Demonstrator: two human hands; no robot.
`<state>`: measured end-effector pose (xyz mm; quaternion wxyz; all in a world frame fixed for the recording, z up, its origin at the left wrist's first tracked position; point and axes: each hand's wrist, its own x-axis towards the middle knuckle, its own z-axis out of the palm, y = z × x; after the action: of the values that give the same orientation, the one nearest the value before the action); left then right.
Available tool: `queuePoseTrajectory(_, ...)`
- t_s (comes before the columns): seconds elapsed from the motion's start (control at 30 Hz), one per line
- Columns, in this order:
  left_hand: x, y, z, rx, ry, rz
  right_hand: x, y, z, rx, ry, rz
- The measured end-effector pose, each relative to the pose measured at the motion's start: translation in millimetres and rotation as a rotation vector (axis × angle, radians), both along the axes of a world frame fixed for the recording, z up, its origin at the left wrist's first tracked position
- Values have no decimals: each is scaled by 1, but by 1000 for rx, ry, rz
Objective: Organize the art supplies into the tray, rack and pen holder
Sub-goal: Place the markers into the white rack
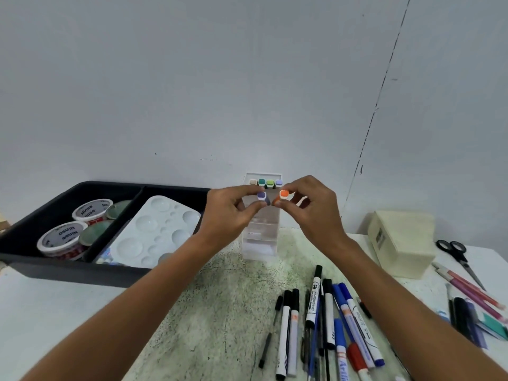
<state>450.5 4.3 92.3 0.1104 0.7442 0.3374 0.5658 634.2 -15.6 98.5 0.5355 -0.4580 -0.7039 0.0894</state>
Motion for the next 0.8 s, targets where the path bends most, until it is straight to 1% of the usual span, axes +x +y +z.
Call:
queuePoseTrajectory(0.13, 4, 10, -11, 6, 83, 15, -1, 4, -5, -77, -119, -26)
queuePoseTrajectory(0.3, 9, 17, -23, -54, 150, 6, -3, 6, -10, -215, -291, -39)
queuePoseTrajectory(0.6, 13, 28, -30, -56, 164, -13, -6, 12, -12, -299, -307, -89)
queuePoseTrajectory(0.8, 14, 33, -35, -136, 154, -19, -8, 16, -13, -299, -324, -119)
